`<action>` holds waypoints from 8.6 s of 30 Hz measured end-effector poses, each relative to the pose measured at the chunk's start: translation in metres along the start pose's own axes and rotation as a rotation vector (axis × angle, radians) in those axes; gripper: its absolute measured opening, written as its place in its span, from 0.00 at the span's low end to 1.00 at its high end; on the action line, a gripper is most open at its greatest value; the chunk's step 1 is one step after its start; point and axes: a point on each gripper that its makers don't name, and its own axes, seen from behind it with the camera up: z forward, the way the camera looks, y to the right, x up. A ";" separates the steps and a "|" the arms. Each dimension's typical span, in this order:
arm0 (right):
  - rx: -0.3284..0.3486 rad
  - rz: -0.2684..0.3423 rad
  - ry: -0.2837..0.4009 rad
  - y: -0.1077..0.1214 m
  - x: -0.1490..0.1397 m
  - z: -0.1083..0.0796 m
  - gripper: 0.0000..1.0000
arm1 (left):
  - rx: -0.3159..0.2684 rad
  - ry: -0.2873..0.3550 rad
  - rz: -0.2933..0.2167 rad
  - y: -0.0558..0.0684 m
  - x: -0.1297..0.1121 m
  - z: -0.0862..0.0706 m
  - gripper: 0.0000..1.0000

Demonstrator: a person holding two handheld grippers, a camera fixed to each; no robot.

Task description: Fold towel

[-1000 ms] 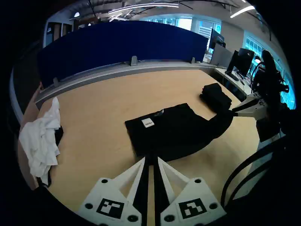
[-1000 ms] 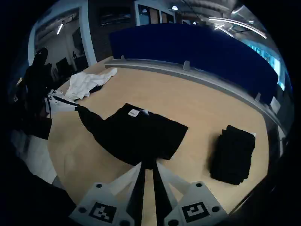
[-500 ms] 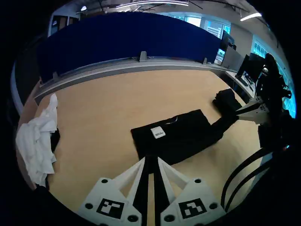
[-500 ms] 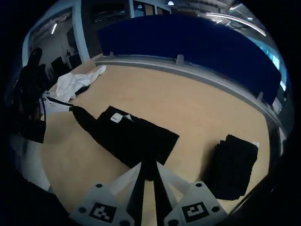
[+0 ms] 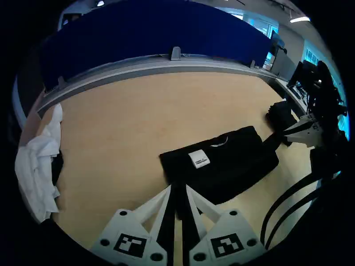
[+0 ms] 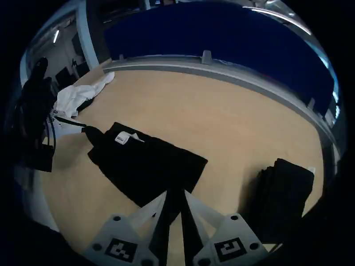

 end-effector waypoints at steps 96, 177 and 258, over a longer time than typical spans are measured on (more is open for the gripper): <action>0.049 -0.071 -0.122 -0.019 -0.080 0.018 0.43 | 0.290 0.003 -0.218 -0.073 -0.130 -0.098 0.92; 0.218 -0.428 0.040 -0.175 0.102 0.047 0.03 | 0.275 0.088 -0.298 -0.079 -0.121 -0.119 0.92; 0.163 -0.296 -0.108 -0.153 -0.022 0.072 0.91 | 0.259 0.105 -0.307 -0.074 -0.118 -0.117 0.92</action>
